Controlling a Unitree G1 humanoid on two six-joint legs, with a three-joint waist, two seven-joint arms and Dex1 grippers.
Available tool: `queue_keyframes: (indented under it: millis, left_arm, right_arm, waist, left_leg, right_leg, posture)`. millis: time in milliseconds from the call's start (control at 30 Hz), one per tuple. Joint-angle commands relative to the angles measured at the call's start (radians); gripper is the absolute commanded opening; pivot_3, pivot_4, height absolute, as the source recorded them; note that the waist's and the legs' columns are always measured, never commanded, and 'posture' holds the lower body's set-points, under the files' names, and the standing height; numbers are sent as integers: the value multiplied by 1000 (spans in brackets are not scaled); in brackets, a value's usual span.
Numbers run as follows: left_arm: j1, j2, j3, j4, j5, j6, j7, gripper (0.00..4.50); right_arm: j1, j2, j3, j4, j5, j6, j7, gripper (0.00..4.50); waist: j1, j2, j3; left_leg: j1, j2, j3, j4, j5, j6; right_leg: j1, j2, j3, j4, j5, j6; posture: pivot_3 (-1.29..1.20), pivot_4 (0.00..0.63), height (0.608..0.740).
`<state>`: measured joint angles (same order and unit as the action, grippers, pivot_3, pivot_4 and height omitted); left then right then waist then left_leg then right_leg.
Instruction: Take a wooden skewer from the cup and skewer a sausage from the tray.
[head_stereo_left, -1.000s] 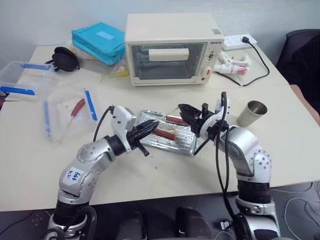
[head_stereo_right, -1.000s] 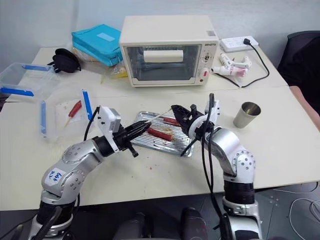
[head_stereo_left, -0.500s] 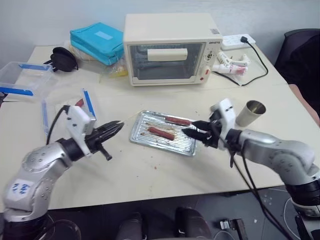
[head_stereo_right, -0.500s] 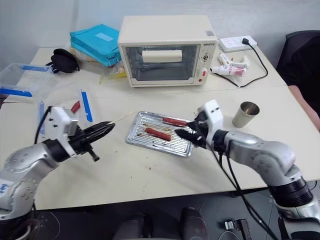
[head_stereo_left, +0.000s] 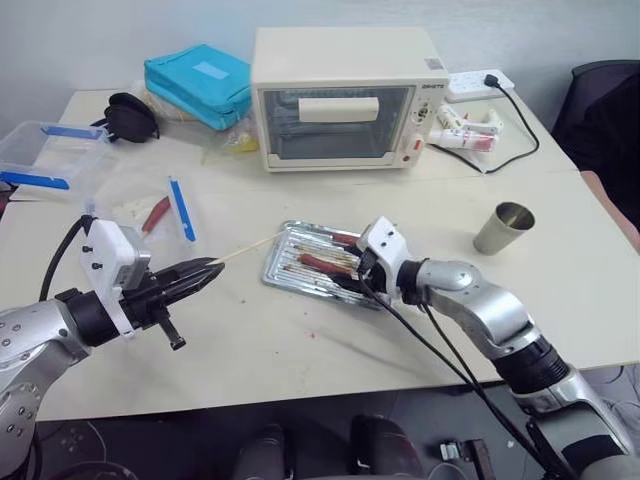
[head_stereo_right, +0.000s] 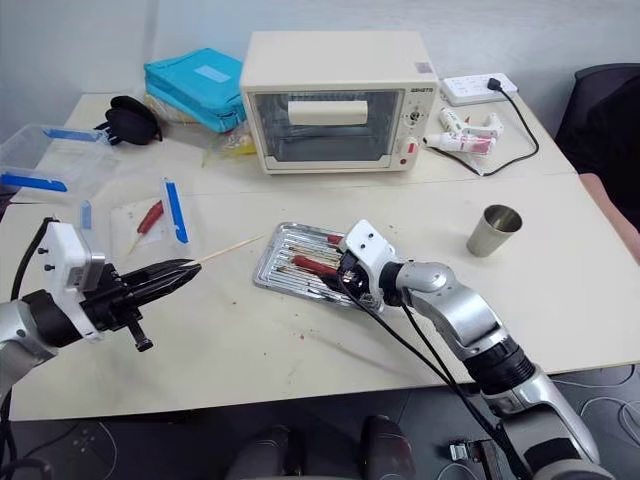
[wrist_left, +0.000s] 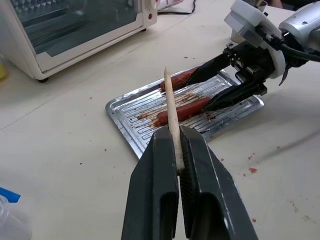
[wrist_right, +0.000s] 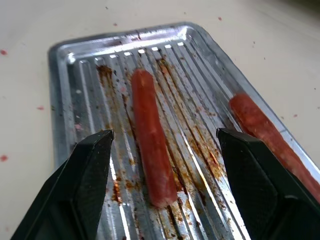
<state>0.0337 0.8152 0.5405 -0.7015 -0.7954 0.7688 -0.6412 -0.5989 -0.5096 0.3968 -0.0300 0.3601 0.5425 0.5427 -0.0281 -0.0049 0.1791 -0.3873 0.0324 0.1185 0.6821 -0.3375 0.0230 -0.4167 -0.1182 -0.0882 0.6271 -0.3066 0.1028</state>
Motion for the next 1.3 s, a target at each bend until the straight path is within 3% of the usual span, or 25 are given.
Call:
queue_keyframes:
  millis: [33,233,333,467,633,767,800,967,1100,1300]
  left_arm:
    - [-2,14,28,-34,-20,-4,19,0]
    - [-11,17,17,-31,-27,-7,40,0]
    - [-13,18,12,-31,-31,-9,47,0]
    - [-17,19,7,-25,-29,-13,48,0]
    - [-38,22,-14,-13,-24,-18,48,0]
    - [-48,23,-27,-7,-21,-21,46,0]
    - [-51,23,-30,-5,-21,-23,45,0]
    - [-67,41,-56,32,-17,-29,2,0]
    - [-75,87,-54,71,-71,-3,-82,0]
    - [-141,198,-92,165,-134,22,-272,0]
  right_arm:
    - [-22,36,-3,22,-59,-39,36,3423]
    - [-32,85,-16,66,-122,-34,70,3423]
    - [-28,94,-27,66,-139,-28,83,2805]
    - [-18,101,-37,46,-154,-19,98,1578]
    - [-13,105,-48,37,-164,-16,110,1578]
    - [-10,109,-55,33,-173,-15,113,364]
    - [-9,109,-57,29,-175,-14,113,269]
    - [-5,65,-91,-54,-152,10,175,269]
    - [-8,-47,-133,-131,-113,-25,314,269]
    - [-1,-290,-270,-173,94,-81,734,269]
  waist:
    - [0,0,0]
    - [-1,0,0]
    - [-1,0,0]
    - [-1,0,0]
    - [-1,0,0]
    - [-1,0,0]
    - [-1,0,0]
    - [0,0,0]
    - [2,0,0]
    - [3,0,0]
  left_leg:
    - [0,0,0,0,0,0]
    - [0,0,0,0,0,0]
    - [0,0,0,0,0,0]
    - [0,0,0,0,0,0]
    - [0,0,0,0,0,0]
    - [0,0,0,0,0,0]
    - [0,0,0,0,0,0]
    - [0,0,0,0,0,0]
    - [0,-1,0,0,0,0]
    - [0,-1,0,0,0,0]
  right_leg:
    - [0,0,0,0,0,0]
    - [0,0,0,0,0,0]
    - [0,0,0,0,0,0]
    - [0,0,0,0,0,0]
    - [0,0,0,0,0,0]
    - [0,1,0,1,0,0]
    - [0,1,0,1,0,0]
    - [0,1,0,1,0,0]
    - [0,1,-1,0,0,0]
    - [1,1,-3,0,0,0]
  posture:
    - [0,150,740]
    - [0,150,740]
    - [0,150,740]
    - [0,150,740]
    - [0,150,740]
    - [0,150,740]
    - [0,150,740]
    - [0,150,740]
    - [0,150,740]
    - [0,150,740]
